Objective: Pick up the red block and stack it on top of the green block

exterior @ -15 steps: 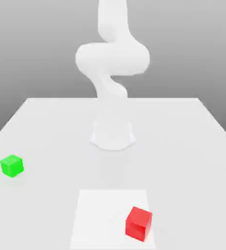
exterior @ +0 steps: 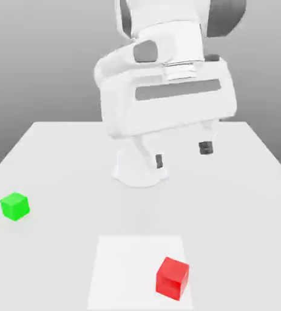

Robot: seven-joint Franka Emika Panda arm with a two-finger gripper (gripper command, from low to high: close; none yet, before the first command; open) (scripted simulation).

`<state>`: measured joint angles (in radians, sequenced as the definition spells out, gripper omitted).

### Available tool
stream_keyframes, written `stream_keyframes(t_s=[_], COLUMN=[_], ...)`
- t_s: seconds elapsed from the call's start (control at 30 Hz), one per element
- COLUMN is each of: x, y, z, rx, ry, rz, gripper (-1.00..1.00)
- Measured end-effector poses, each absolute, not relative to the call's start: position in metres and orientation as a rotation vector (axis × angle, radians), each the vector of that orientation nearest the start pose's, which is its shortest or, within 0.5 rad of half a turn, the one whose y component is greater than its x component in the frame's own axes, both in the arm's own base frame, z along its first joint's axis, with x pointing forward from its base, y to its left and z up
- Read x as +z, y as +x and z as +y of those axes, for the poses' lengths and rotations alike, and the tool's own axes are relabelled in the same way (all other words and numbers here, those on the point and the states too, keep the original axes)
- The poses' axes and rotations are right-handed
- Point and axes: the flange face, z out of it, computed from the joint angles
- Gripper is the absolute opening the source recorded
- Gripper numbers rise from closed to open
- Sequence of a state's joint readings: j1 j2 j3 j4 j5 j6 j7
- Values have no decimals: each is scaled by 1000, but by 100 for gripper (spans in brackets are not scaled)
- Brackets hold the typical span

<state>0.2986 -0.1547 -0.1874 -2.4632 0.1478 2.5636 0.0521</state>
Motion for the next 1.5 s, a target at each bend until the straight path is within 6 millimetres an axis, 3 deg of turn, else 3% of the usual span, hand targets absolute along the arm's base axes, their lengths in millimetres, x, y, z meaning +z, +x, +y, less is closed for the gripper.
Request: stream_keyframes(t_s=[0.17, 0.3, 0.47, 0.5, 0.7, 0.9, 0.93, 1.03, 1.13, 1.3, 1.4, 1.5], x=[283, 217, 154, 147, 143, 201, 209, 226, 240, 252, 254, 251], y=[471, 454, 451, 451, 450, 451, 451, 446, 421, 348, 296, 242], z=[67, 65, 64, 64, 64, 63, 48, -28, -126, -241, -288, -321], rx=[-168, -27, -2, -1, 2, 1, -2, -13, -14, -1, 6, 7], ry=[-3056, -3098, -3102, -3102, -3101, -3102, -3108, -3138, -3169, -3184, -3176, -3159], rz=[-236, -459, -501, -501, -500, -501, -488, -419, -278, -139, -87, -53], gripper=[0, 0, 0, -100, -100, -100, -100, -100, -100, -100, -100, -100])
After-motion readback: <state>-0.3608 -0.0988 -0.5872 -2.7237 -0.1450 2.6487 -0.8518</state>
